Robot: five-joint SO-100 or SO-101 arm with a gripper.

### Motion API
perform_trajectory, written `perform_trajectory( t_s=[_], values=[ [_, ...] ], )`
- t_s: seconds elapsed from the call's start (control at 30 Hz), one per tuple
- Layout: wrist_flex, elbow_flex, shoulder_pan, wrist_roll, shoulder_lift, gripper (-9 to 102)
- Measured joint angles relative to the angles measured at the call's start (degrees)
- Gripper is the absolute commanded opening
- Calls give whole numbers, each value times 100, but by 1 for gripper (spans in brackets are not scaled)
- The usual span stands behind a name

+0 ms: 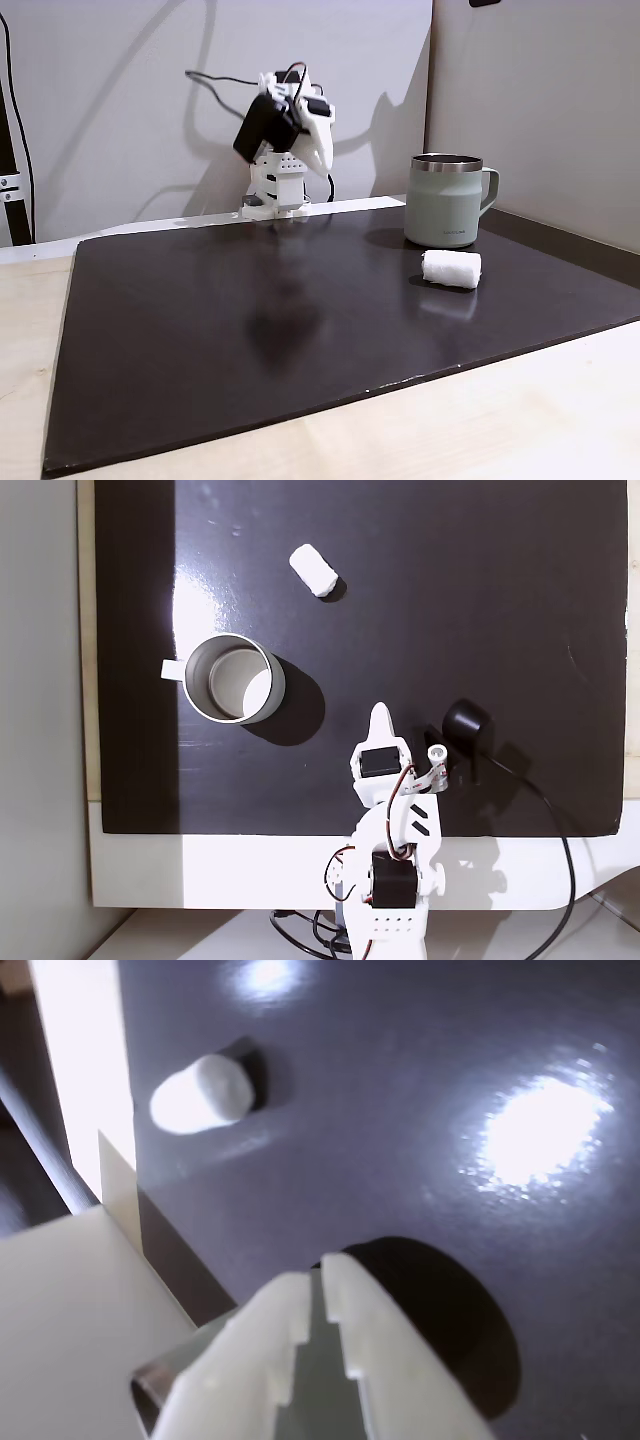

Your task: Grasp a gauze and put it in the cup.

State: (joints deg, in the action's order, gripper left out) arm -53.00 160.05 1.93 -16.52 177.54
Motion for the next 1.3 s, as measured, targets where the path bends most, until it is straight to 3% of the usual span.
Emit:
perform_trajectory(
  t_s=[0.33, 0.63, 0.93, 1.17, 1.3],
  values=[
    [-193, -2681, 105, -721, -3023, 4],
    [-712, -4957, 422, -2039, -5520, 11],
    [-2065, -7778, 589, -3507, -8358, 20],
    [-4307, -11531, 483, -4403, -11145, 24],
    [-4764, -12797, 308, -4975, -11821, 24]
  ],
)
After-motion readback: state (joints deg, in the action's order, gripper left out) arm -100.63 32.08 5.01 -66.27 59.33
